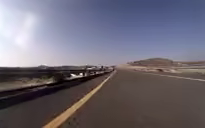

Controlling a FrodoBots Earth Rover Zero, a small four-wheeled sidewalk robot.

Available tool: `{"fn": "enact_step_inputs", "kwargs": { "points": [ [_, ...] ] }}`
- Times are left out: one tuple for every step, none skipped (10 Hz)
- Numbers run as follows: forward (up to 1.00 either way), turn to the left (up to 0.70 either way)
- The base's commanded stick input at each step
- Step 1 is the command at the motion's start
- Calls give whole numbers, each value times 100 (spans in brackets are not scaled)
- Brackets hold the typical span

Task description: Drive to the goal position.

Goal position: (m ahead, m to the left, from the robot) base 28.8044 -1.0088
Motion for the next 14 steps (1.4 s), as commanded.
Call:
{"fn": "enact_step_inputs", "kwargs": {
  "points": [
    [85,0],
    [85,0],
    [85,0],
    [85,0],
    [85,0],
    [85,0],
    [85,0],
    [85,0],
    [85,0],
    [85,0],
    [85,0],
    [85,0],
    [85,0],
    [85,0]
  ]
}}
